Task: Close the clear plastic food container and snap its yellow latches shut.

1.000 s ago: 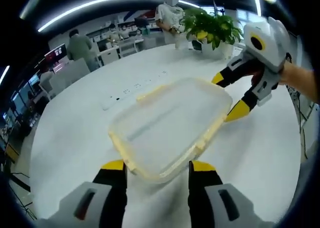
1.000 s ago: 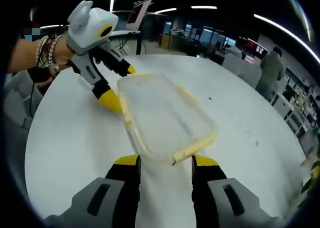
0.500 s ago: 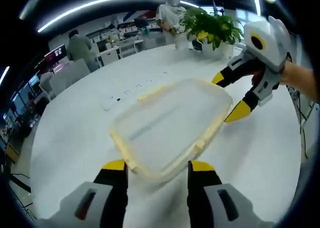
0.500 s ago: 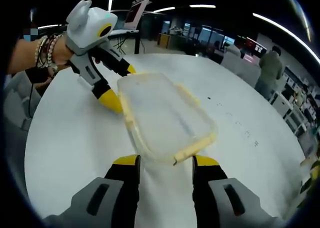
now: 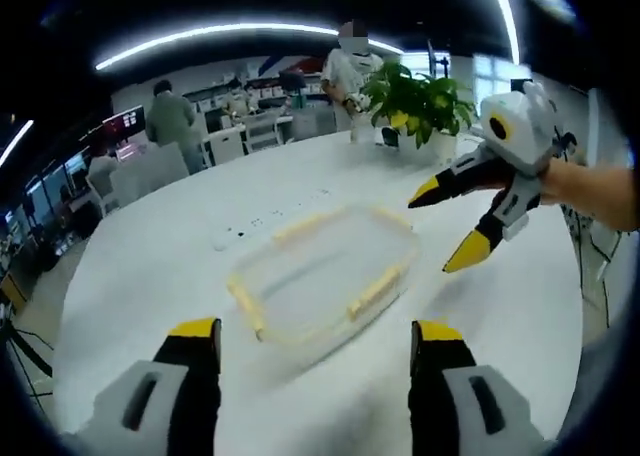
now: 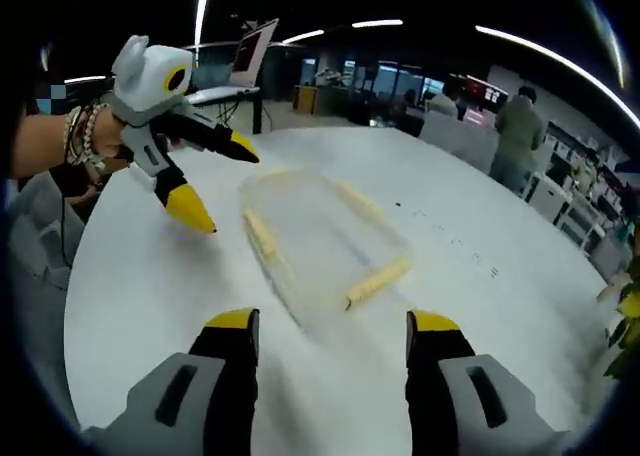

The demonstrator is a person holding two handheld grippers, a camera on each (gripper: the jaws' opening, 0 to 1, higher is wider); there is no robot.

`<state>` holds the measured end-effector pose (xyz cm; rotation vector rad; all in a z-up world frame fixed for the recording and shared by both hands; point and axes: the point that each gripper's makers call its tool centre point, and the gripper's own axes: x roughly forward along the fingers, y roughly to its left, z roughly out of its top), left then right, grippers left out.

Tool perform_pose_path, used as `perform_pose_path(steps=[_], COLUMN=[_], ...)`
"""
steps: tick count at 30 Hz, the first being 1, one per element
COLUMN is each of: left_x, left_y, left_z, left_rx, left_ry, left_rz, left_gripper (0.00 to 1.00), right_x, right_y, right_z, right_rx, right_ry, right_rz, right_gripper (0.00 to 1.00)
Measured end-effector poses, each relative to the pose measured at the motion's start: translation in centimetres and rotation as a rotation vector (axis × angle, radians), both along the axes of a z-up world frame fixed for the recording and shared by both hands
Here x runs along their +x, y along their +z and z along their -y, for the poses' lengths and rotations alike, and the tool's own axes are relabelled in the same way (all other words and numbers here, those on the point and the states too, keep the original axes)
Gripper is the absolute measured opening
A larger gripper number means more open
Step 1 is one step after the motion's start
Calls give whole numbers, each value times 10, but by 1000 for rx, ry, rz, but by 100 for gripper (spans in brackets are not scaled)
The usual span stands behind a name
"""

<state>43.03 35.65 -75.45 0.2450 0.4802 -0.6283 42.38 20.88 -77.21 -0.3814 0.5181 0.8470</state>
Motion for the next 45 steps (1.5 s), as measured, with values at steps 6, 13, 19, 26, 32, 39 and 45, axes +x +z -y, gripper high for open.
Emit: perform_pose_path(steps=[6, 13, 19, 26, 32, 39, 45], left_x=[-25, -62, -107, -155, -191, -226, -243], left_y=[23, 42, 69, 89, 88, 79, 83], left_z=[3, -5, -22, -55, -96, -140, -159], left_rx=[-34, -96, -227, -358, -410, -380, -410], left_ry=[-75, -105, -144, -124, -46, 11, 65], left_rz=[57, 86, 146, 177, 138, 168, 211], left_gripper=[96, 99, 99, 99, 99, 99, 99], right_x=[-25, -56, -90, -120, -153, -197, -231], right_y=[15, 33, 52, 64, 62, 69, 70], right_z=[4, 8, 2, 2, -4, -8, -1], right_rx=[17, 56, 147, 180, 207, 306, 328], right_ry=[-13, -65, -87, -170, -216, -292, -378], right_rz=[26, 47, 106, 144, 126, 168, 176], right_gripper=[64, 78, 79, 99, 100, 100, 100])
